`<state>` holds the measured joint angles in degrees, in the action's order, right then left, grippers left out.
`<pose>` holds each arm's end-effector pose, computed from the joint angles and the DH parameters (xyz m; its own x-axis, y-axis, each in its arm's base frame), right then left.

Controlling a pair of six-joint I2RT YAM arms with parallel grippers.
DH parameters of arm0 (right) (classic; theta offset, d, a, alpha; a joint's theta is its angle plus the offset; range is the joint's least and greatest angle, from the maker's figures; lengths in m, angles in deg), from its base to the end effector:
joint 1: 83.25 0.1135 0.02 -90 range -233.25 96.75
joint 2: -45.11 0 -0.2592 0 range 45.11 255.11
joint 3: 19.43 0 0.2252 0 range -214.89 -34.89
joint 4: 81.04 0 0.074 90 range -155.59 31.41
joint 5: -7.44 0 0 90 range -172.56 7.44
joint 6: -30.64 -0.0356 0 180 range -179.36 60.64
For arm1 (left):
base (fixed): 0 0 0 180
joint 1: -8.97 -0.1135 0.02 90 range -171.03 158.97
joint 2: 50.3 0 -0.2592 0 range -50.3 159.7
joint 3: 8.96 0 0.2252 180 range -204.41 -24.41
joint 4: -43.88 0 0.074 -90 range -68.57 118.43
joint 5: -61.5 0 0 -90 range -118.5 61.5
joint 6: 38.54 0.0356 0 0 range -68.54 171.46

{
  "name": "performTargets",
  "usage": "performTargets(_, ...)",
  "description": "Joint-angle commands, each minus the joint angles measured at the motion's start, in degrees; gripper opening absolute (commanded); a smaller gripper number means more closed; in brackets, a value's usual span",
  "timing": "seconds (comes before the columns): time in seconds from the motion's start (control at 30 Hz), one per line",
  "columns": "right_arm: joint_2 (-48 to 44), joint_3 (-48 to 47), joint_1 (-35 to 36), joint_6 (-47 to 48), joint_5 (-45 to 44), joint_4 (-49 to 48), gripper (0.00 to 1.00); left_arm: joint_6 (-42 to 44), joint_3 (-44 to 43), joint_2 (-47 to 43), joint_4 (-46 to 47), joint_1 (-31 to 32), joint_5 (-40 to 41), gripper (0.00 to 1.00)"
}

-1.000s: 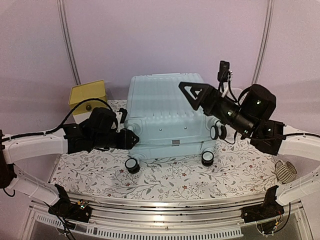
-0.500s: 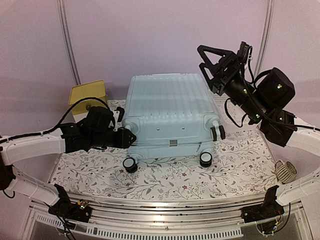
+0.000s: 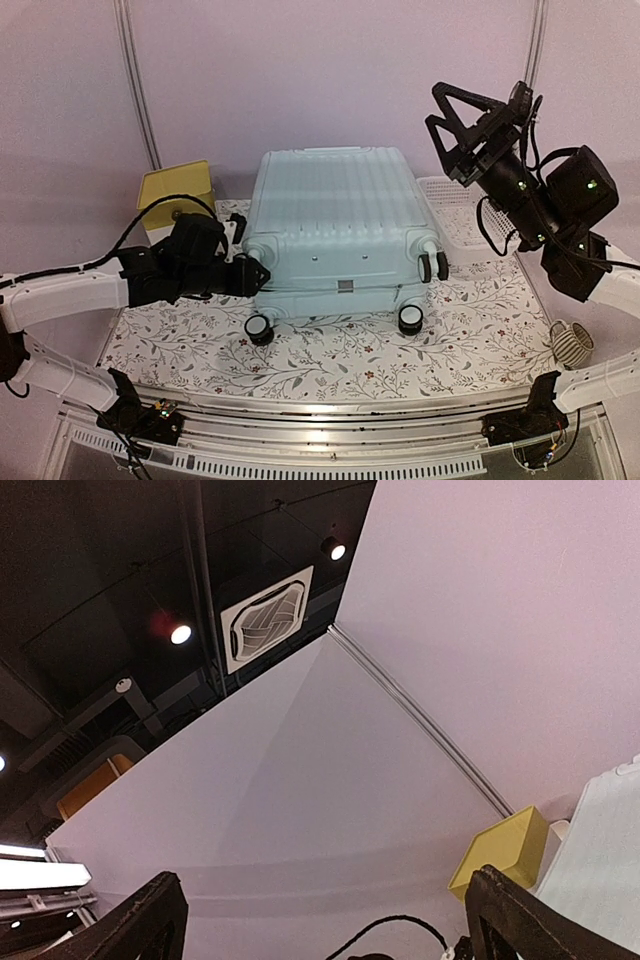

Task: Open, take out, and arrange the luggage
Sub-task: Adjust the luggage at the center of the board.

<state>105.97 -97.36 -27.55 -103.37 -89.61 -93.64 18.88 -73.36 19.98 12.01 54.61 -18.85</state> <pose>0.1186 0.1661 0.4601 -0.3272 0.7439 -0.5827 -0.7402 0.1815 0.6474 0.1740 -0.1694 0.2676 -0.6903 -0.0534 -0.7215 0.2854 0.8964 -0.3393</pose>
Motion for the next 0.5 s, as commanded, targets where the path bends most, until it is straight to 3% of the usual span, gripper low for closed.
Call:
performTargets(0.0, -2.2, 4.1, -0.3, 4.5, 0.2, -0.3, 0.99, 0.5, 0.7, -4.1, 3.7, -2.1, 3.4, 0.54)
performTargets(0.23, -4.4, 7.2, -1.3, 14.9, -9.3, 16.7, 0.99, 2.3, 1.4, -4.0, 4.5, -2.3, 1.3, 0.54)
performTargets(0.47, 0.8, 1.9, -3.3, 19.9, -13.8, 33.4, 0.99, 3.5, 2.4, -3.8, 5.8, -2.8, 0.2, 0.54)
